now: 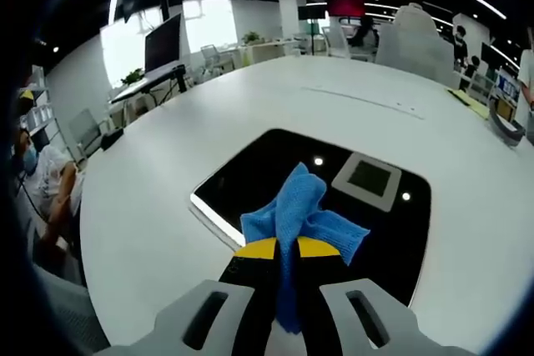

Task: Wipe the mirror surface with the cleaning cloth until all visible marks leave the cleaned area.

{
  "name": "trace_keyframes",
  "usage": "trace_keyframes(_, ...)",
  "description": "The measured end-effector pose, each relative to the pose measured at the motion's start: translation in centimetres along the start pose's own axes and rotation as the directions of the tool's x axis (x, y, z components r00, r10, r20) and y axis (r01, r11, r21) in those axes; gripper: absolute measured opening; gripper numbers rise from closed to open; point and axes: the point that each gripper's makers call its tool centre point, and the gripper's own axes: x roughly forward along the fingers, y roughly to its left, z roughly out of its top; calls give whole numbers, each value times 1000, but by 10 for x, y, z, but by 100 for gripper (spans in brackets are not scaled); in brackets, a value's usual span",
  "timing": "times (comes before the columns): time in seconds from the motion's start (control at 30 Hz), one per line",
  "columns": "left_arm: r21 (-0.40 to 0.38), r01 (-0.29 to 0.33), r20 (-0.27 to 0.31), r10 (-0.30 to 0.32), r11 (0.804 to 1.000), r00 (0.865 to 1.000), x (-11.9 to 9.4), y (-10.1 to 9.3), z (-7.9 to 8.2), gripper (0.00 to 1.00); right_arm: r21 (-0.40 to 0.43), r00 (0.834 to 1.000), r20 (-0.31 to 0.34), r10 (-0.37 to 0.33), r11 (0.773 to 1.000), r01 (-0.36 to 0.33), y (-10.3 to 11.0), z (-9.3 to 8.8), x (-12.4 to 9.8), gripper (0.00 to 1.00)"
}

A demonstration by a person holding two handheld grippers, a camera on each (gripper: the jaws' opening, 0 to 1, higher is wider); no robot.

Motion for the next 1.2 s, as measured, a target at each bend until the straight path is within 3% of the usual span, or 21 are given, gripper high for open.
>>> trace_keyframes(0.17,16,14,8,-14,1000,1000,1,12,1,80,-23,1000,-12,-10,1000,10,0,3,5,2)
trace_keyframes(0.47,37,41,19,-42,998,999,1,31,-3,80,60,998,5,-56,997,55,-1,5,5,2)
trace_keyframes(1.2,50,106,57,-108,993,992,7,50,-5,80,123,992,-25,-124,984,126,-4,12,11,2)
